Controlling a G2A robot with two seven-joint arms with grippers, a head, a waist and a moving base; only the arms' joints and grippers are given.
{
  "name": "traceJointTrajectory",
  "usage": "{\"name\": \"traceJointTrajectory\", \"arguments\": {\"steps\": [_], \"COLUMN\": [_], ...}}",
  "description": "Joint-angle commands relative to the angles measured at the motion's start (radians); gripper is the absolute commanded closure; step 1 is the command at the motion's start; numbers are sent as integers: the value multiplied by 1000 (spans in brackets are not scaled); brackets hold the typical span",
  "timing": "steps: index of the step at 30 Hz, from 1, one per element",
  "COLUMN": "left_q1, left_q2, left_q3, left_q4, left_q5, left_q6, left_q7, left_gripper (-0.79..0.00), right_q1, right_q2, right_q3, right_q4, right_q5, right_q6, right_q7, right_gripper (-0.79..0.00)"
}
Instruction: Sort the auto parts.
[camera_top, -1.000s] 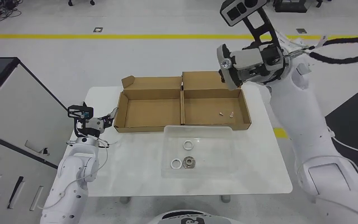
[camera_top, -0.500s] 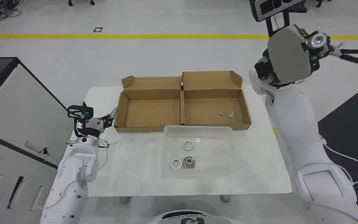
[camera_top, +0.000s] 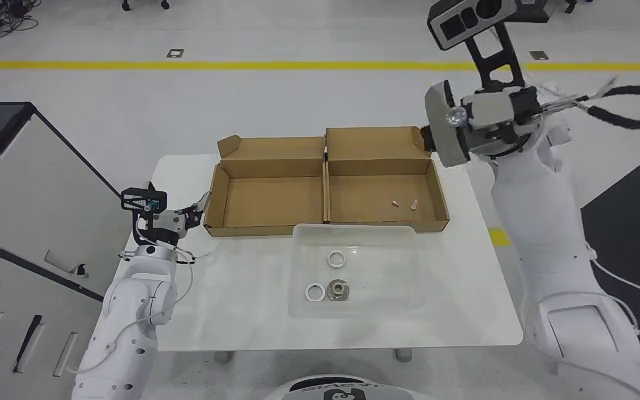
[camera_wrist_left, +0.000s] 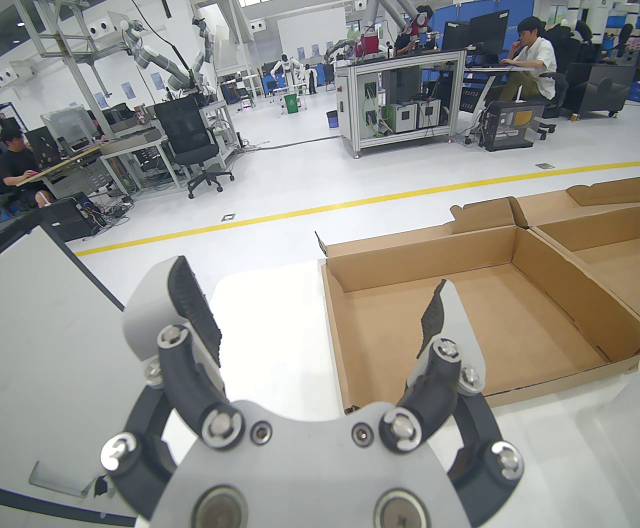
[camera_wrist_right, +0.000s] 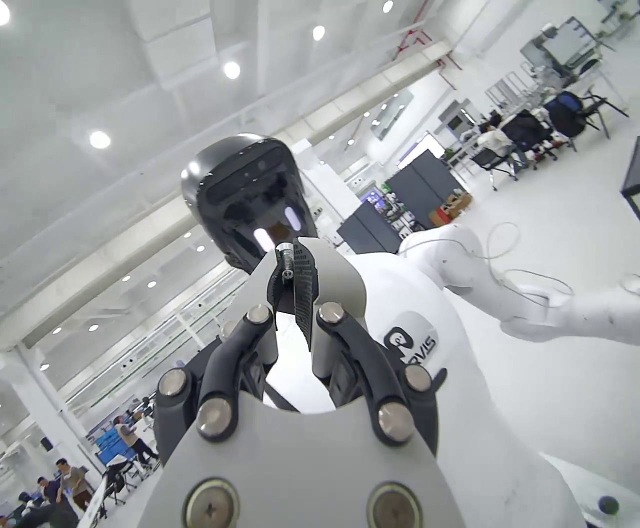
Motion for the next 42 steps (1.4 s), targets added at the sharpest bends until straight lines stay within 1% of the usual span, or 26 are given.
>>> {"name": "traceJointTrajectory", "arguments": {"steps": [1, 4, 7, 9, 13, 18, 21, 42], "left_q1": [0, 0, 0, 0, 0, 0, 0, 0], "left_q2": [0, 0, 0, 0, 0, 0, 0, 0], "left_q3": [0, 0, 0, 0, 0, 0, 0, 0], "left_q4": [0, 0, 0, 0, 0, 0, 0, 0], "left_q5": [0, 0, 0, 0, 0, 0, 0, 0], "left_q6": [0, 0, 0, 0, 0, 0, 0, 0], "left_q7": [0, 0, 0, 0, 0, 0, 0, 0], "left_gripper": [-785, -785, -785, -785, -785, -785, -785, -785], "right_q1": [2, 0, -7, -14, -34, -50, -54, -54], "right_q2": [3, 8, 10, 9, 2, -2, -4, -4], "right_q3": [5, 15, 22, 28, 32, 38, 36, 36], "right_q4": [-5, -11, -13, -13, -13, -17, -20, -20], "right_q5": [-45, -96, -95, -70, 30, 95, 120, 120], "right_q6": [17, 36, 41, 36, 19, 18, 35, 35], "right_q7": [6, 14, 17, 16, 7, 1, 12, 12], "right_gripper": [0, 0, 0, 0, 0, 0, 0, 0]}}
